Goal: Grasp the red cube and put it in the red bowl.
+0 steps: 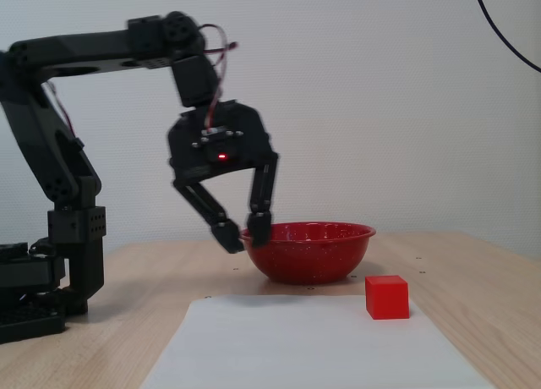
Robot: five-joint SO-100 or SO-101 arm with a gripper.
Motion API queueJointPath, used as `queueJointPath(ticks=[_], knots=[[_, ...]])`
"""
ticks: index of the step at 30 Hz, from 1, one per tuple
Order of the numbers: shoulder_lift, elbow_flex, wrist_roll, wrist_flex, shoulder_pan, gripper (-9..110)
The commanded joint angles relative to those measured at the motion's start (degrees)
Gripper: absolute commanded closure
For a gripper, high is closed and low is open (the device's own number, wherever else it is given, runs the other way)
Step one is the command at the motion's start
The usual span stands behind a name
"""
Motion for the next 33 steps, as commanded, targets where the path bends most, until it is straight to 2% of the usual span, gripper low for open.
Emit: queueJointPath(ticks=[1,16,33], knots=[[-2.02,-9.23,0.62,-0.70,-0.88,99],[-26.63,-38.58,-0.62,4.83,-1.05,95],[-42.98,-58.80,-2.72,3.78,0.35,67]])
